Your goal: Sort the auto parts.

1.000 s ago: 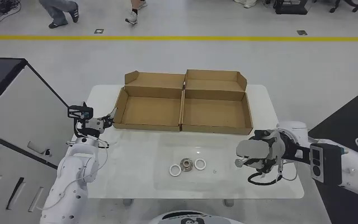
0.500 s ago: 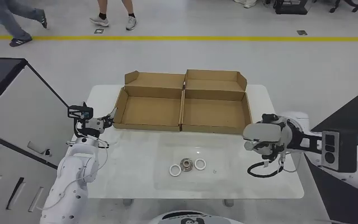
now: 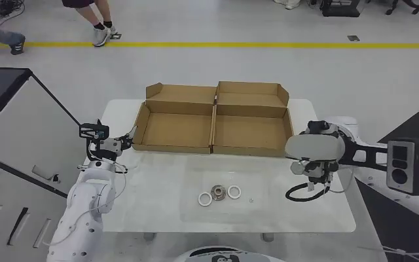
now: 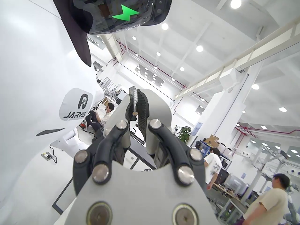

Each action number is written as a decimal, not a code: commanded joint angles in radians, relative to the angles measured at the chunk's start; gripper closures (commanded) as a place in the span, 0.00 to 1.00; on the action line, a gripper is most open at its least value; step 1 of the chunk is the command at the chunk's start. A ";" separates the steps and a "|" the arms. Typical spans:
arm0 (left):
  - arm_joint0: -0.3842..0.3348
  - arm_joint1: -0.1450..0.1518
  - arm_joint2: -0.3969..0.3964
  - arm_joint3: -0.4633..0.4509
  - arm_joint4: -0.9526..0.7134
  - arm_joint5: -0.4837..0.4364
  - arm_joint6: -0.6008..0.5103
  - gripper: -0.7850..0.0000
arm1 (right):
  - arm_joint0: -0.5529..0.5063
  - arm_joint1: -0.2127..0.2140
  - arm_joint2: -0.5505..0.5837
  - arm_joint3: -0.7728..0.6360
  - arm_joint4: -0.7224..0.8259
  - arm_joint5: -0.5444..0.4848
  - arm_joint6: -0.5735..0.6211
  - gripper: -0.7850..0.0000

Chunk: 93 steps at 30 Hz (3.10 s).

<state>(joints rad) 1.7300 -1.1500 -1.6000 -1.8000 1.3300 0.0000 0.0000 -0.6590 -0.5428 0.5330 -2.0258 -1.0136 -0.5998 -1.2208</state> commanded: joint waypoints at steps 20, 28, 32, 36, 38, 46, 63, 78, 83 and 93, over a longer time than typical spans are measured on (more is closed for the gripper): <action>0.000 0.000 0.000 0.000 0.000 0.000 0.000 0.00 | 0.054 -0.084 0.000 0.040 0.041 -0.055 0.056 1.00; 0.000 0.000 0.000 0.000 0.000 0.000 0.000 0.00 | 0.020 -0.083 0.056 0.014 0.024 -0.027 0.290 1.00; 0.000 0.000 0.000 0.000 0.000 0.000 0.000 0.00 | 0.002 -0.080 0.095 -0.005 0.021 -0.029 0.399 1.00; 0.000 0.000 0.000 0.000 0.000 0.000 0.000 0.00 | -0.018 -0.083 0.125 -0.024 0.033 -0.033 0.453 1.00; 0.000 0.000 0.000 0.000 0.000 0.000 0.000 0.00 | -0.028 -0.087 0.138 -0.032 0.043 -0.035 0.460 1.00; 0.000 0.000 0.000 0.000 0.000 0.000 0.000 0.00 | -0.069 -0.117 0.171 -0.035 0.071 -0.042 0.356 1.00; 0.000 0.000 0.000 0.000 0.000 0.000 0.000 0.00 | -0.125 -0.200 0.198 -0.015 0.112 -0.043 0.249 1.00; 0.000 0.000 0.000 0.000 0.000 0.000 0.000 0.00 | -0.174 -0.233 0.266 -0.025 0.091 -0.044 0.467 1.00; 0.000 0.000 0.000 0.000 0.000 0.000 0.000 0.00 | -0.201 -0.244 0.290 -0.031 0.104 -0.045 0.465 1.00; 0.000 0.000 0.000 0.000 0.000 0.000 0.000 0.00 | -0.247 -0.274 0.322 -0.027 0.104 -0.076 0.376 1.00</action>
<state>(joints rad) 1.7300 -1.1500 -1.6000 -1.8000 1.3300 0.0000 0.0000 -0.9039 -0.8143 0.8538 -2.0539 -0.9088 -0.6715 -0.8350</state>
